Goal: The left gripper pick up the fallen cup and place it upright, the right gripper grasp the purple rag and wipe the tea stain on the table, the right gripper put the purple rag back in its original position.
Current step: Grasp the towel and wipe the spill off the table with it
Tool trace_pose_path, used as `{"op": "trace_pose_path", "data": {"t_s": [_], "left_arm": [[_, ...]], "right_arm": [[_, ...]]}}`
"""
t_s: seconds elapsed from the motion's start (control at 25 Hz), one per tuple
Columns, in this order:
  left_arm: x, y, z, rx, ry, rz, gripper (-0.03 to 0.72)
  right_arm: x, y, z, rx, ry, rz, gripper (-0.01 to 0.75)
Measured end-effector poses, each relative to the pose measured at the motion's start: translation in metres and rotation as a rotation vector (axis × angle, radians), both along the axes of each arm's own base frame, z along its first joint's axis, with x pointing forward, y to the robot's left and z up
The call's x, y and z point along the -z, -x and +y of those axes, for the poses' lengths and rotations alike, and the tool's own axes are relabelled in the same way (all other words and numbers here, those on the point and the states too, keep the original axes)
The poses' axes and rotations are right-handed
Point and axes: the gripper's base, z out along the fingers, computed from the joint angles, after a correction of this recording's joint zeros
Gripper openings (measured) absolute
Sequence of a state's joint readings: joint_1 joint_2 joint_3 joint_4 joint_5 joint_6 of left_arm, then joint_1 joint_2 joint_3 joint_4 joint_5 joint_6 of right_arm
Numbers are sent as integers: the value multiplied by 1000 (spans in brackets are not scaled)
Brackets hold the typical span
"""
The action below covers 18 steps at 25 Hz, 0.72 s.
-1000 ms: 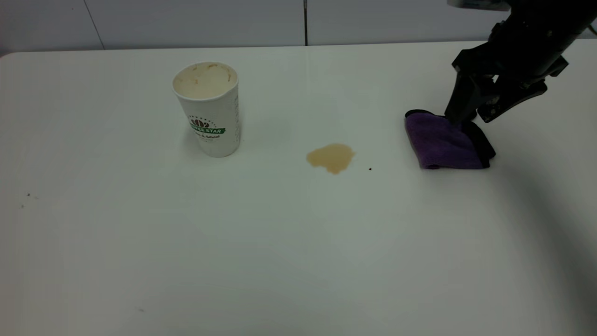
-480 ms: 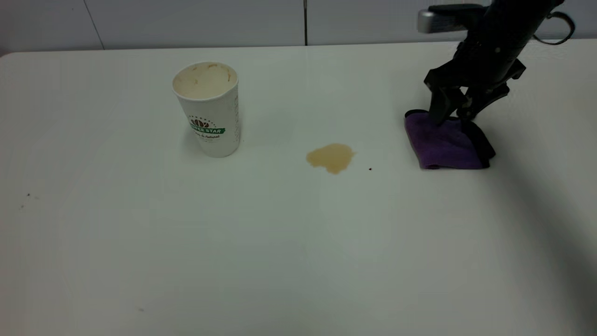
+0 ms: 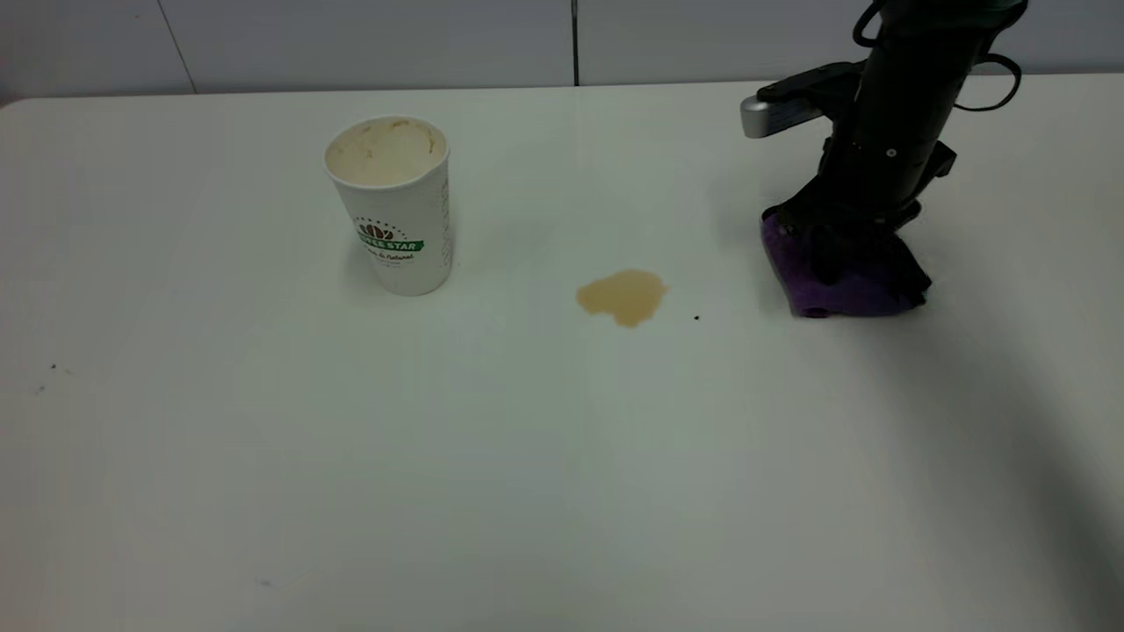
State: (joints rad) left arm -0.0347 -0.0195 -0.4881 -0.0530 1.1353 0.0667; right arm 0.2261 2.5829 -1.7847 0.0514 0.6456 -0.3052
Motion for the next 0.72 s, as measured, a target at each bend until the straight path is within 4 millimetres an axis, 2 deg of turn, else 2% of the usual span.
{"op": "trace_pose_path", "data": {"t_s": [0.08,0.16,0.32,0.72], "left_arm": [[0,0,0,0,0,0,489],[0,0,0,0,0,0,489],[0,0,0,0,0,0,489],[0,0,0,0,0,0,489]], "right_arm": [[0,2,13,-28,-6,-18,69],[0,4,33,-71,-24,-53,35],[-2,14,77,-151,-74,-105,30],[-2,51,153,-286,-143,-88,30]]}}
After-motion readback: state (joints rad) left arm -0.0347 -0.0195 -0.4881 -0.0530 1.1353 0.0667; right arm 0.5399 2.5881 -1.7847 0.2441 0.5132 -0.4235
